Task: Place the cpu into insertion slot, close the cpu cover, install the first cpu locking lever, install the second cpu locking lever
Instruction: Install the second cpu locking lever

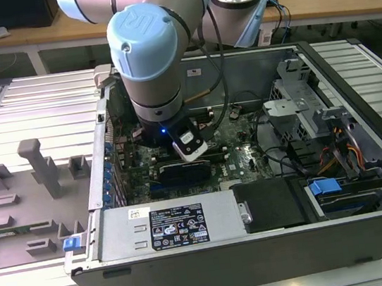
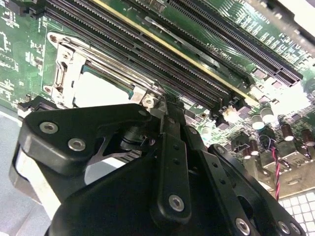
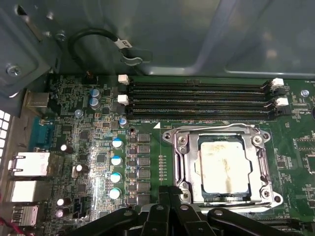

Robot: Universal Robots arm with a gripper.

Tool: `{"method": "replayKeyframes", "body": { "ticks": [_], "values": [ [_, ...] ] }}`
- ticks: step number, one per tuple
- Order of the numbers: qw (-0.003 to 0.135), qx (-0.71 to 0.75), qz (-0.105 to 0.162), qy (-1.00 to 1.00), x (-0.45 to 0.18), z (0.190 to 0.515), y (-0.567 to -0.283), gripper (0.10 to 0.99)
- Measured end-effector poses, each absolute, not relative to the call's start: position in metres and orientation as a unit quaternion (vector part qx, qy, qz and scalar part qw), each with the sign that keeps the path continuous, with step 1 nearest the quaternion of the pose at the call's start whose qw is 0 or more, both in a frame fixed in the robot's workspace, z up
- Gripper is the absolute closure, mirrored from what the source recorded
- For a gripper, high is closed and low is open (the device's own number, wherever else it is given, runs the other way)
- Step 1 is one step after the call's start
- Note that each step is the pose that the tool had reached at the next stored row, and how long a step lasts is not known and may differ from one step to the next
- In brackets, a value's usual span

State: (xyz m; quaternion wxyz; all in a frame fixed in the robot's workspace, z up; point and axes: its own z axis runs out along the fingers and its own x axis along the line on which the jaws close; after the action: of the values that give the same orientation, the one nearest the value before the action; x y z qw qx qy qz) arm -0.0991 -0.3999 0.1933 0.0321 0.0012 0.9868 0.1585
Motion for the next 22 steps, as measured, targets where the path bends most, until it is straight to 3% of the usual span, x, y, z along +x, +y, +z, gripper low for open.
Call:
{"method": "replayKeyframes", "body": {
  "ticks": [10, 19, 22],
  "values": [
    [0.032, 0.001, 0.158, 0.987, -0.099, 0.195, -0.400, 0.980],
    [0.032, 0.001, 0.158, 0.987, -0.099, 0.223, -0.400, 0.980],
    [0.032, 0.001, 0.143, 0.989, -0.098, 0.225, -0.400, 0.980]
  ]
}}
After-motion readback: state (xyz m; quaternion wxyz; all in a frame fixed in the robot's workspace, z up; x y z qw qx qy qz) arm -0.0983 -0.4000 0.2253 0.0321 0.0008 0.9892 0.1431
